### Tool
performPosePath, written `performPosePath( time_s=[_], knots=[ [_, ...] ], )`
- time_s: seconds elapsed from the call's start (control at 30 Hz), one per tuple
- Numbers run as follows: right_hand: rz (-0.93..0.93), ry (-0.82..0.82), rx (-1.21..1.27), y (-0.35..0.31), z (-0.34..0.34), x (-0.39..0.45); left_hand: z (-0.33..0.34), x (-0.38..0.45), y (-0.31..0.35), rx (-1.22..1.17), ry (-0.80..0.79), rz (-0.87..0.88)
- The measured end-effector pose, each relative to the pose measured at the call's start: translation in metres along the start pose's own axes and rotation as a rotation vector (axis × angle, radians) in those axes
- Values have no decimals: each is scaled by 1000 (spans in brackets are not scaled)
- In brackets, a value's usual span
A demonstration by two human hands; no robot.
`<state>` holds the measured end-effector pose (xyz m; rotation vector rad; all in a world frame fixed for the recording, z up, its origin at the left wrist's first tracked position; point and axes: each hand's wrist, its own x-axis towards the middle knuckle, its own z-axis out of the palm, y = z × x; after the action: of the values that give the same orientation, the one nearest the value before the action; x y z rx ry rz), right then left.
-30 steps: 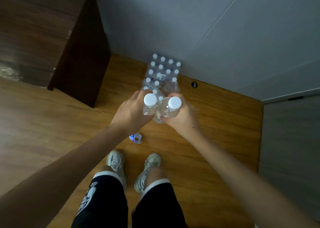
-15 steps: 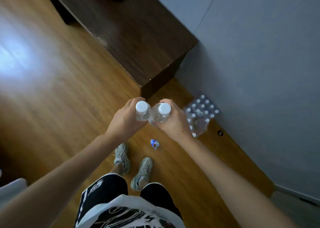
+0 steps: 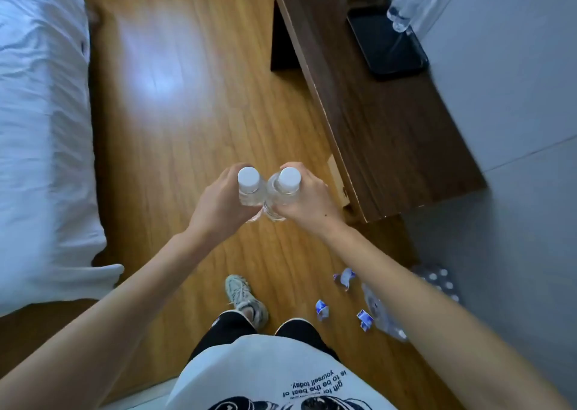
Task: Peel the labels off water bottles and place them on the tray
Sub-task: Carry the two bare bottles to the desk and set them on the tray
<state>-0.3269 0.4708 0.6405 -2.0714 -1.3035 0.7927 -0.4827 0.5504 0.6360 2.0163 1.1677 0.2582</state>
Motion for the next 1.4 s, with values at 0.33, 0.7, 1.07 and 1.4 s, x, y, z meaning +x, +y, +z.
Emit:
performPosePath(
  time_s=[0.33, 0.7, 1.07, 1.4],
  knots=[
    [-48, -45, -14, -75, 10, 147, -95, 114, -31, -36, 64, -27],
    [-81, -120, 4, -82, -11, 375, -139, 323, -39, -27, 111, -134],
    [-59, -36, 7, -100, -59, 565, -193, 531, -25, 16, 20, -109],
    [214, 210, 107, -123, -71, 692, -235, 714, -39, -26, -231, 129]
  ],
)
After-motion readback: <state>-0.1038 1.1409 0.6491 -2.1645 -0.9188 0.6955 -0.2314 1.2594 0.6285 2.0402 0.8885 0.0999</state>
